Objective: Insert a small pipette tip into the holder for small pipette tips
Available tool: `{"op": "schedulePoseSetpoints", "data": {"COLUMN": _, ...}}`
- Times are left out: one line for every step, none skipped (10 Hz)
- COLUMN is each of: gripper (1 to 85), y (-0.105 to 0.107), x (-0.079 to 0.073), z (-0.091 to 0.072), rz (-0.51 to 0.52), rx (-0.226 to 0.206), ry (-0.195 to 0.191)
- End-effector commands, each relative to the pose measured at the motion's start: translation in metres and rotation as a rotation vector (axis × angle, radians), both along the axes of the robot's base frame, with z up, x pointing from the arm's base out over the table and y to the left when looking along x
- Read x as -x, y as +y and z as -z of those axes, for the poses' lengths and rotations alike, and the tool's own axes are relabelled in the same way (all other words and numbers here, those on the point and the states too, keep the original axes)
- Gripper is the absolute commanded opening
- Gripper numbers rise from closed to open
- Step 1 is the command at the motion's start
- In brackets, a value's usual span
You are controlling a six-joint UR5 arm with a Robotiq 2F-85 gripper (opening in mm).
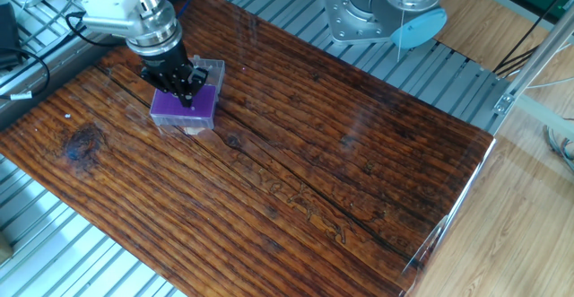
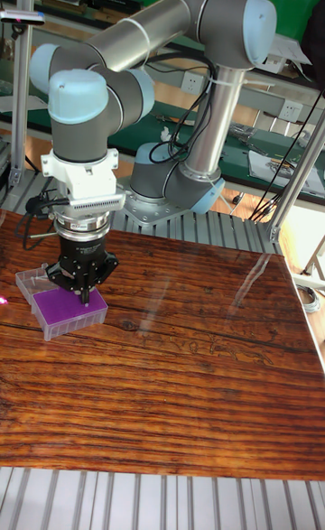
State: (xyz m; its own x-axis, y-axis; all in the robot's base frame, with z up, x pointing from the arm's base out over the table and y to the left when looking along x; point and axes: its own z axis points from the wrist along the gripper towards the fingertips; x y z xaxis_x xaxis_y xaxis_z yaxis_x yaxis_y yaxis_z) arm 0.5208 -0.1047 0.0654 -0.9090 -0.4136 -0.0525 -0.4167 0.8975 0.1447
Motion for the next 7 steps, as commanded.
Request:
{"op": "schedulePoseSetpoints", "data": {"gripper": 2.7, "y": 0.008, "x": -0.010, "z": -0.023, "rz": 0.098, "rx": -0.020, "ry": -0.051}}
{"op": "schedulePoseSetpoints", "data": {"gripper": 3.0, "y": 0.010, "x": -0.011, "z": -0.026, "rz": 0.149, "rx": -0.027, "ry": -0.061}}
{"op": "schedulePoseSetpoints", "data": {"gripper": 2.0, "y": -0.005, "x": -0.008, "z": -0.026, "rz": 0.176, "rx": 0.029, "ry": -0.062}}
{"op": "schedulePoseSetpoints", "data": {"gripper": 1.0, "y": -0.017, "x": -0.007, "z": -0.025, "rz": 0.188, "rx": 0.076, "ry": -0.060}}
{"op": "schedulePoseSetpoints", "data": {"gripper": 1.0, "y": -0.014, "x": 0.001, "z": -0.025, "rz": 0.209, "rx": 0.068, "ry": -0.027}}
{"op": "schedulePoseSetpoints", "data": {"gripper": 1.3, "y": -0.015, "x": 0.004, "z": -0.026, "rz": 0.223, "rx": 0.063, "ry": -0.020}}
{"op": "schedulePoseSetpoints", "data": {"gripper": 2.3, "y": -0.001, "x": 0.005, "z": -0.030, "rz": 0.262, "rx": 0.009, "ry": -0.012}}
